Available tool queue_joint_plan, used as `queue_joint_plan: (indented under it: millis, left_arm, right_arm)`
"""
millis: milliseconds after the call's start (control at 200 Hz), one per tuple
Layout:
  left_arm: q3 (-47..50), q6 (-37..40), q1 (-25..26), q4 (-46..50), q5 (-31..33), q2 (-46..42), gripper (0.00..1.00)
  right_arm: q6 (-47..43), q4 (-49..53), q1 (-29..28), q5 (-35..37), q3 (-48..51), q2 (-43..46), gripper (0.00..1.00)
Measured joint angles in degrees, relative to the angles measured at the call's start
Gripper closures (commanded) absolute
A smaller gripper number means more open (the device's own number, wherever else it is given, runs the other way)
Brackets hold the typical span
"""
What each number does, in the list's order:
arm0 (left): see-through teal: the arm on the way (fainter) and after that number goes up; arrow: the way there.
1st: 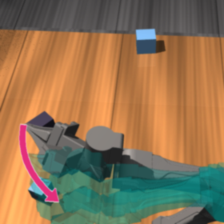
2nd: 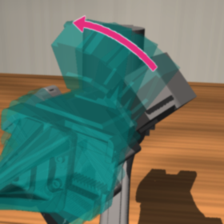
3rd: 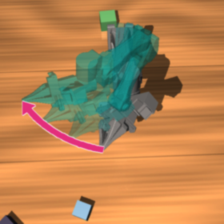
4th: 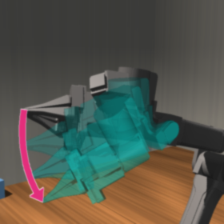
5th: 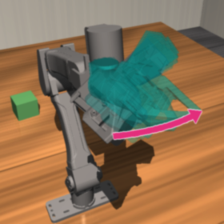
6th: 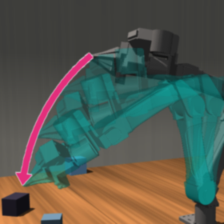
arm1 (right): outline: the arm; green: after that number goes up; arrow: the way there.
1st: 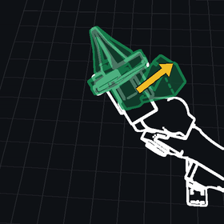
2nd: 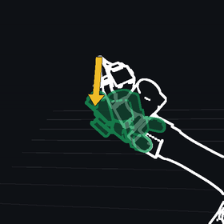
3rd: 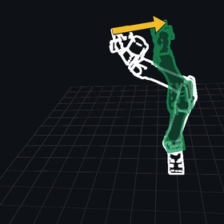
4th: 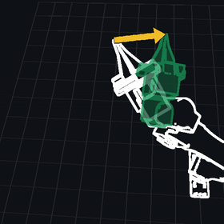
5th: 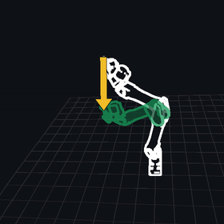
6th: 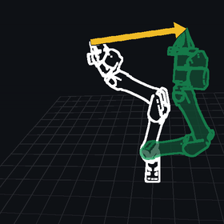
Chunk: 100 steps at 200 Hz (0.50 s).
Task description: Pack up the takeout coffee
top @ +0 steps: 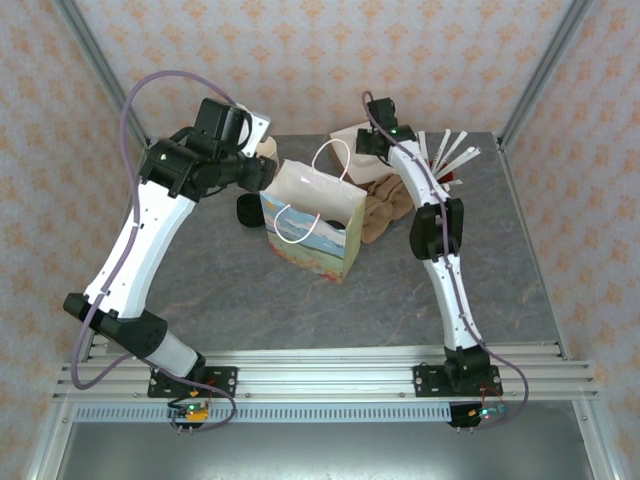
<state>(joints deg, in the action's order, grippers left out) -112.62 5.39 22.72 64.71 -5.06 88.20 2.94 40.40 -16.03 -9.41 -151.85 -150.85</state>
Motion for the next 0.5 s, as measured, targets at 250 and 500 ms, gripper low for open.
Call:
queue_joint_plan:
  millis: [250,500]
  left_arm:
    - [2.1,-0.9,0.0,-1.4,-0.7,-2.6,0.44]
    - [4.4,-2.6,0.0,-3.5,-2.7,-5.4,0.44]
  right_arm:
    - [1.1,0.5,0.0,-2.3,-0.2,6.8,0.95]
    - [2.0,2.7,0.0,-4.0,-0.2,12.6,0.97]
